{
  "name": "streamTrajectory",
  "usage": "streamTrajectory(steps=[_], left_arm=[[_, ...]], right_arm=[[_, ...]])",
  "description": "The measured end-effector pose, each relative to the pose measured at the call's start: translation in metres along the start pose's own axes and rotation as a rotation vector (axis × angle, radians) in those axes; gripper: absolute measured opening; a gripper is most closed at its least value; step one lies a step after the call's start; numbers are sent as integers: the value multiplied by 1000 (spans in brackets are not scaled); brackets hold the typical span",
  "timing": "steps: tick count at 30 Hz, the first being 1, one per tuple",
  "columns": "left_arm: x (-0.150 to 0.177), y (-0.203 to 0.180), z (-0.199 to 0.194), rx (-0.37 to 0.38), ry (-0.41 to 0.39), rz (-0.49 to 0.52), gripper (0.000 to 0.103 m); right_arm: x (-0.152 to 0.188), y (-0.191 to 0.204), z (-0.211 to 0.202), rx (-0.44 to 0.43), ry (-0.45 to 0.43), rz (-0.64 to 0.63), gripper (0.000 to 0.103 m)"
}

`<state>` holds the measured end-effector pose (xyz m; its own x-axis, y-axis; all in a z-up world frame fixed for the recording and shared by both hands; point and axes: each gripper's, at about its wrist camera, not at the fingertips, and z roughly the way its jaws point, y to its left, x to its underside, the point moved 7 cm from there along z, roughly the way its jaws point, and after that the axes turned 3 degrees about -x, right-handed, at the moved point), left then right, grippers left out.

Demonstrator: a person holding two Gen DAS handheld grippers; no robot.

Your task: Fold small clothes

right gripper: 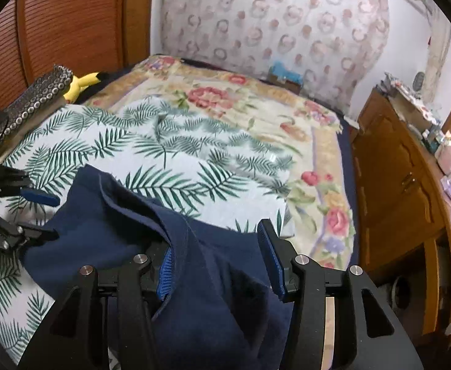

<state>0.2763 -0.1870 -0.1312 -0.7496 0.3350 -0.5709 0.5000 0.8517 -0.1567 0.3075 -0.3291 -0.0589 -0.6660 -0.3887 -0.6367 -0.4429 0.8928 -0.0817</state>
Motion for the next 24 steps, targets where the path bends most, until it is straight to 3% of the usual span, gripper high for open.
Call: streamTrajectory(steps=[3, 8, 12, 15, 18, 24], left_arm=[[1, 2, 2, 9, 4, -17, 47], [2, 6, 3, 11, 8, -31, 47], [-7, 12, -4, -8, -30, -40, 47], [-20, 21, -9, -29, -69, -62, 47], [-30, 31, -4, -48, -78, -66, 47], [-42, 44, 20, -36, -46, -93, 47]], right_arm=[[-8, -16, -9, -23, -27, 42, 50], [-26, -55, -21, 140, -76, 74, 50], [-21, -68, -32, 131, -101, 138, 50], [-8, -59, -42, 117, -121, 152, 52], [11, -45, -46, 81, -130, 178, 65], [66, -31, -17, 32, -35, 270, 69]])
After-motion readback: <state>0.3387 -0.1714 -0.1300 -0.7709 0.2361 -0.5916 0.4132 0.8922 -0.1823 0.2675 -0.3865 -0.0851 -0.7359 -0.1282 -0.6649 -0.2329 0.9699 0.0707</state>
